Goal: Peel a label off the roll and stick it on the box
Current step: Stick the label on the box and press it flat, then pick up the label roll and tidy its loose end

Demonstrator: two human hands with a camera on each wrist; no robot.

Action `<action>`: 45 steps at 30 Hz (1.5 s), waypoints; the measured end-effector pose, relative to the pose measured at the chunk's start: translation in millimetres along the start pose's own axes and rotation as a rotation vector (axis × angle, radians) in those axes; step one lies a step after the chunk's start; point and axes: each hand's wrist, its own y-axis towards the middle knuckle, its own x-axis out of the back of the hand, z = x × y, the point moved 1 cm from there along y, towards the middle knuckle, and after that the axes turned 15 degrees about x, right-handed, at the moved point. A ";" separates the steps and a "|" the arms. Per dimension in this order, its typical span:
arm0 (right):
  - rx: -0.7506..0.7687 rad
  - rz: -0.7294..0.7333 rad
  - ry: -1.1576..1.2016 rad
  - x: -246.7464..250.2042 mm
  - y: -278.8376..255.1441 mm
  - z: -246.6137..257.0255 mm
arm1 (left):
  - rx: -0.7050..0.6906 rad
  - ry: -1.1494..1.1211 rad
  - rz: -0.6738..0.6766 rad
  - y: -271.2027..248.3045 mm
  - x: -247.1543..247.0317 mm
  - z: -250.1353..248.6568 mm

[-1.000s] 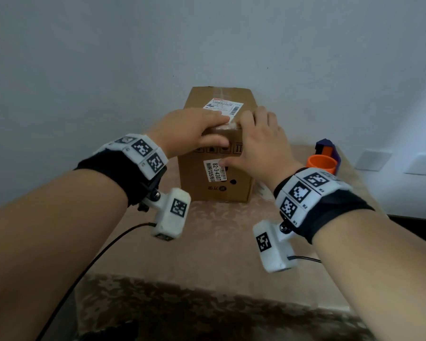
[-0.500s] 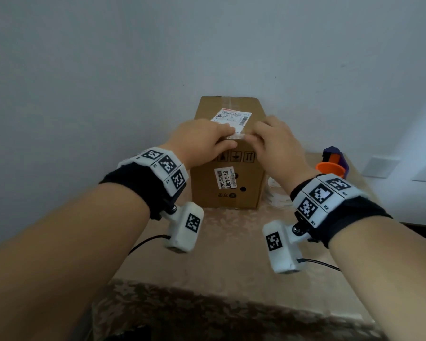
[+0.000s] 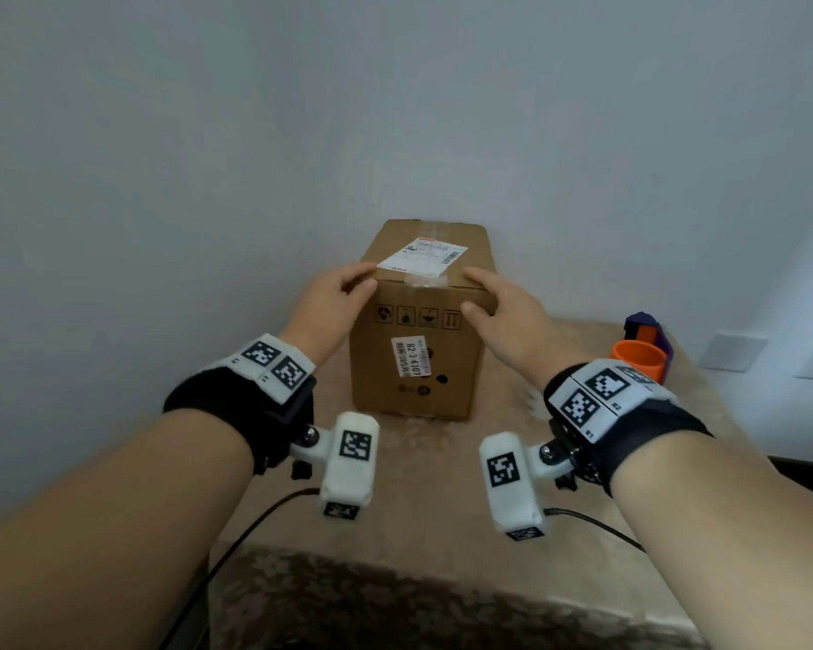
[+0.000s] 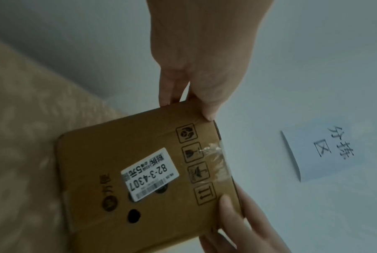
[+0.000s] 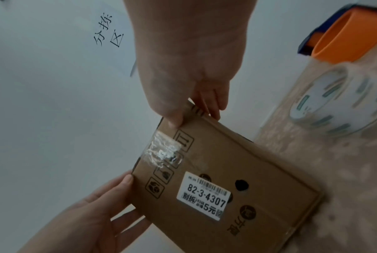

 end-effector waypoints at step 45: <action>-0.392 0.033 -0.108 63.3 -103.6 -136.6 | -0.203 0.598 0.264 -28.2 -204.4 -0.4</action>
